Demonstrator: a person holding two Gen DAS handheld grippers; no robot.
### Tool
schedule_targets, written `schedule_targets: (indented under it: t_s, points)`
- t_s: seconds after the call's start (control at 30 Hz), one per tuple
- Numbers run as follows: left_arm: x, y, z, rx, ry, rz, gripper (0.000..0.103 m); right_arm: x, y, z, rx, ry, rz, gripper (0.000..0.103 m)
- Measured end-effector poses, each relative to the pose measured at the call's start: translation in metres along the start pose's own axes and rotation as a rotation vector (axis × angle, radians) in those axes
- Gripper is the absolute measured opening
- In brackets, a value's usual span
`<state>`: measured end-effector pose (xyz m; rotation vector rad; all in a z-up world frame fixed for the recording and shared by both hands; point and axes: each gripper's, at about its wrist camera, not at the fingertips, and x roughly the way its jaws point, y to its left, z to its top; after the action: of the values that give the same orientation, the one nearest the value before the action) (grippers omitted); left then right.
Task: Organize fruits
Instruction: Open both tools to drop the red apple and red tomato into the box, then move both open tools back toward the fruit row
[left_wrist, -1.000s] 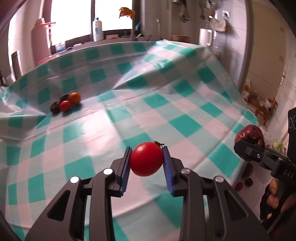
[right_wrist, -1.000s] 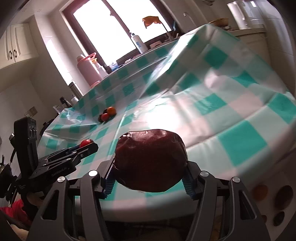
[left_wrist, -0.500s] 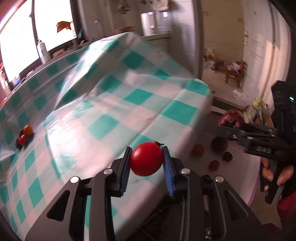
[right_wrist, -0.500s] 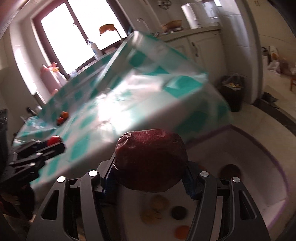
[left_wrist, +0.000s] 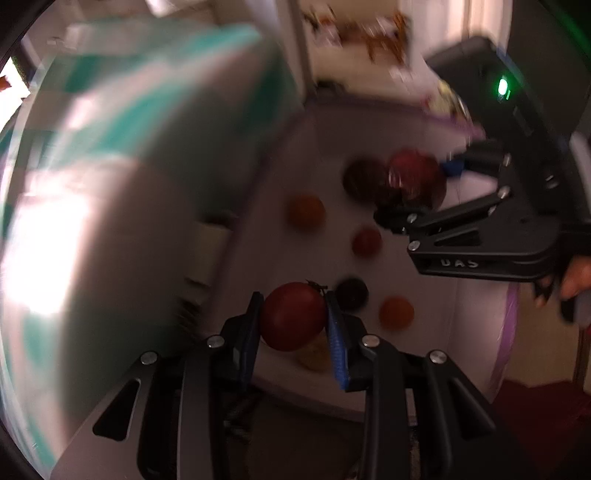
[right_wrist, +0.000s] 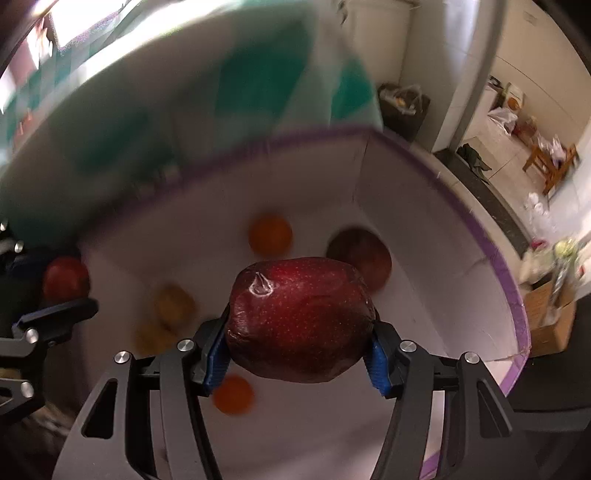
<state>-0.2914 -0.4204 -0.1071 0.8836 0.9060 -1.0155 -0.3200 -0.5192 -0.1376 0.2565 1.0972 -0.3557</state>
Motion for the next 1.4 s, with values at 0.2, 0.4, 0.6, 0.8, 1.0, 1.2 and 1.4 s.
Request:
schedule_targets:
  t_s: [0.2,0.4,0.6,0.8,1.0,1.2,1.4]
  points:
    - [0.054,-0.025,-0.005,0.091,0.166,-0.093,0.033,0.035,0.007,-0.020,-0.096,0.162,-0.067,0.059]
    - [0.081,-0.028,-0.009,0.113,0.255,-0.134,0.034,0.054,0.011,-0.027,-0.143,0.249,-0.092,0.059]
    - [0.081,-0.032,-0.011,0.132,0.261,-0.143,0.035,0.061,0.015,-0.024,-0.160,0.288,-0.107,0.059]
    - [0.079,-0.032,-0.006,0.133,0.238,-0.151,0.059,0.068,0.016,-0.018,-0.139,0.310,-0.095,0.062]
    - [0.039,-0.023,0.000,0.125,0.066,-0.062,0.073,0.062,0.010,-0.007,-0.157,0.291,-0.165,0.078]
    - [-0.089,-0.012,-0.006,0.134,-0.486,0.116,0.092,-0.004,0.002,0.037,-0.122,0.092,-0.262,0.081]
    - [-0.173,0.078,-0.036,-0.139,-0.741,0.363,0.099,-0.110,0.043,0.084,-0.053,-0.414,-0.116,0.087]
